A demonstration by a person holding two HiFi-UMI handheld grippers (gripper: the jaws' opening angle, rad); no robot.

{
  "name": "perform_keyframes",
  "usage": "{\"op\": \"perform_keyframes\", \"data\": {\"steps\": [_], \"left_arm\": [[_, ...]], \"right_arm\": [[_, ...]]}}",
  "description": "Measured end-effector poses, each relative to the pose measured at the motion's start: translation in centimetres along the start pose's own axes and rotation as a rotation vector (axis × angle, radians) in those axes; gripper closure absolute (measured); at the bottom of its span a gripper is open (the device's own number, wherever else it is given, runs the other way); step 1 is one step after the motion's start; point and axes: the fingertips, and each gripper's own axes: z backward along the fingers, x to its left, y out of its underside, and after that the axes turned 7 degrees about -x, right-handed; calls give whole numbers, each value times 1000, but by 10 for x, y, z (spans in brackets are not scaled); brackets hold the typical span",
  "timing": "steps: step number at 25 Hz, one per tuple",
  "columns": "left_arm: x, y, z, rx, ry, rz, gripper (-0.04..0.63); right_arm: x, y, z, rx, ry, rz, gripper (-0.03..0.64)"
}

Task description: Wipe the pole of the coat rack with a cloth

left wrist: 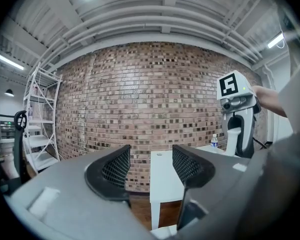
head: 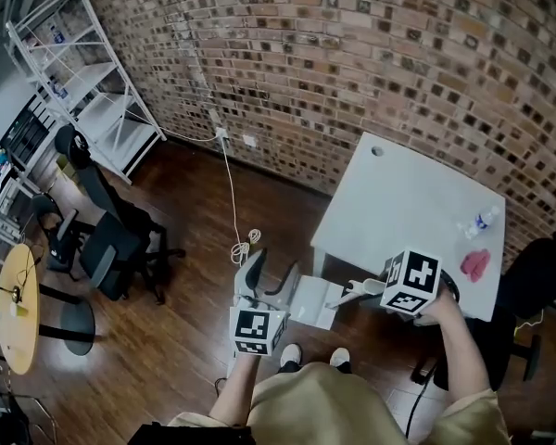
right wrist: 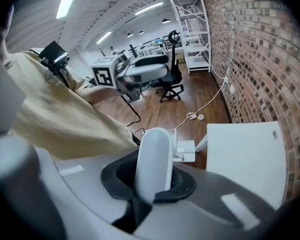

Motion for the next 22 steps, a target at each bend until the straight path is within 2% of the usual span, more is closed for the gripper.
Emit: {"op": "perform_keyframes", "data": {"steps": [4, 8, 14, 22], "left_arm": [[2, -5, 6, -19, -5, -3, 347], [4, -2, 4, -15, -11, 13, 351], [-8, -1, 7, -13, 16, 25, 351], [-3, 0, 11, -7, 2, 14, 351]], "right_arm": [[21, -8, 34, -16, 0, 32, 601], [21, -11, 52, -48, 19, 25, 601], [12, -8, 36, -69, 29, -12, 601], [10, -6, 19, -47, 22, -10, 601]]}}
